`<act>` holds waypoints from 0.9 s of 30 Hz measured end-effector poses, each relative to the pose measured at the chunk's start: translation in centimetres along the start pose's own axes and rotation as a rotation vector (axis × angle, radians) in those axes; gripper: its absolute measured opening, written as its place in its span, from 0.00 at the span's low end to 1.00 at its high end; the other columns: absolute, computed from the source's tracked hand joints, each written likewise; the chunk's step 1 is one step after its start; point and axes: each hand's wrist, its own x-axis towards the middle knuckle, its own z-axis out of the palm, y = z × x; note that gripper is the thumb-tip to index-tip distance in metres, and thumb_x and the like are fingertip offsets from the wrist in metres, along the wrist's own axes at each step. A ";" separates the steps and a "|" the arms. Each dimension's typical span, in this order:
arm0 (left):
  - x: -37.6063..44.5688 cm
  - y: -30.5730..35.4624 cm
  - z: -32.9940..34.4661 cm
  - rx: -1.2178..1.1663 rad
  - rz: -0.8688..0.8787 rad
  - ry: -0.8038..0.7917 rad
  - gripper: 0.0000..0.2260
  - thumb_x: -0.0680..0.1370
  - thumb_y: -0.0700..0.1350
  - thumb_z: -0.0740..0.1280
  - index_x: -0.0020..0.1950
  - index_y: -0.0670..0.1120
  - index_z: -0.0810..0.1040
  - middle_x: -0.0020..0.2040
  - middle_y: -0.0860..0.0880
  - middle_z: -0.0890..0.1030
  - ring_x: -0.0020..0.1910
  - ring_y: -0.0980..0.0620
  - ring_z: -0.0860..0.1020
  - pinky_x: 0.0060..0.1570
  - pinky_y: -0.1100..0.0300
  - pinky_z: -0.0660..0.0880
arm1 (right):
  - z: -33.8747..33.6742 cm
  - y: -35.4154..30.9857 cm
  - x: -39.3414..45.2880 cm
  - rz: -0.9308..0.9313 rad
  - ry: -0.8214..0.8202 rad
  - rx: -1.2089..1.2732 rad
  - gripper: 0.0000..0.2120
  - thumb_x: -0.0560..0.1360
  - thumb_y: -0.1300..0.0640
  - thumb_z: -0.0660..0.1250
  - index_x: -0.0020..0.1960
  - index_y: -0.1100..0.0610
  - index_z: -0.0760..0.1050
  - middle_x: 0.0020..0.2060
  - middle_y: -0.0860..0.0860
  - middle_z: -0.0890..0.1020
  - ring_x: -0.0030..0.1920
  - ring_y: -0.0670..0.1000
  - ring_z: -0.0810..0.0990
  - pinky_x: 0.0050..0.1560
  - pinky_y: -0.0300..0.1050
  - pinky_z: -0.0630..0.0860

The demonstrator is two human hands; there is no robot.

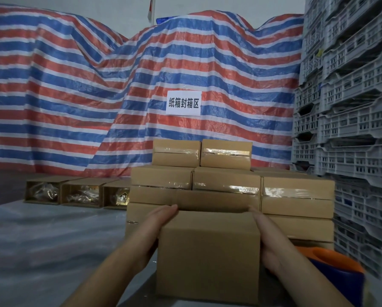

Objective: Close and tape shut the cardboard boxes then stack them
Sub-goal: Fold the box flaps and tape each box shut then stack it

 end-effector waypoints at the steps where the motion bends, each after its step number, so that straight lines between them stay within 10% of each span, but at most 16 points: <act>1: -0.1 0.0 0.1 -0.011 -0.012 -0.001 0.14 0.75 0.54 0.69 0.56 0.48 0.80 0.46 0.44 0.86 0.45 0.46 0.85 0.45 0.55 0.77 | 0.0 0.2 0.0 0.011 0.006 0.009 0.15 0.77 0.58 0.67 0.63 0.56 0.75 0.35 0.56 0.85 0.36 0.57 0.85 0.40 0.49 0.77; 11: 0.3 0.6 0.0 0.012 -0.021 0.025 0.02 0.78 0.43 0.68 0.48 0.46 0.77 0.43 0.44 0.80 0.39 0.47 0.77 0.37 0.56 0.72 | -0.3 -0.9 -0.9 0.045 -0.072 -0.066 0.40 0.60 0.49 0.78 0.70 0.55 0.72 0.57 0.63 0.83 0.55 0.64 0.83 0.57 0.60 0.78; 16: 0.5 0.3 0.1 -0.054 -0.010 0.016 0.10 0.77 0.42 0.69 0.58 0.47 0.75 0.53 0.46 0.80 0.46 0.48 0.79 0.42 0.55 0.76 | -0.7 -1.6 -1.0 0.034 -0.186 -0.127 0.23 0.63 0.52 0.75 0.56 0.55 0.77 0.44 0.56 0.87 0.39 0.54 0.87 0.36 0.47 0.80; 21: 1.1 0.1 -0.5 -0.028 0.197 -0.068 0.29 0.78 0.36 0.66 0.70 0.63 0.65 0.62 0.61 0.73 0.61 0.58 0.74 0.53 0.59 0.74 | -0.9 -1.3 -1.0 -0.006 -0.201 -0.127 0.23 0.64 0.53 0.75 0.59 0.48 0.78 0.47 0.55 0.88 0.43 0.54 0.87 0.41 0.48 0.79; 27: 0.8 -0.4 -0.6 0.133 0.206 0.056 0.10 0.79 0.43 0.66 0.57 0.54 0.82 0.53 0.50 0.83 0.54 0.49 0.80 0.56 0.52 0.76 | -0.6 -1.3 -1.2 -0.112 -0.178 -0.114 0.24 0.63 0.48 0.75 0.60 0.42 0.82 0.60 0.48 0.83 0.62 0.55 0.80 0.57 0.53 0.78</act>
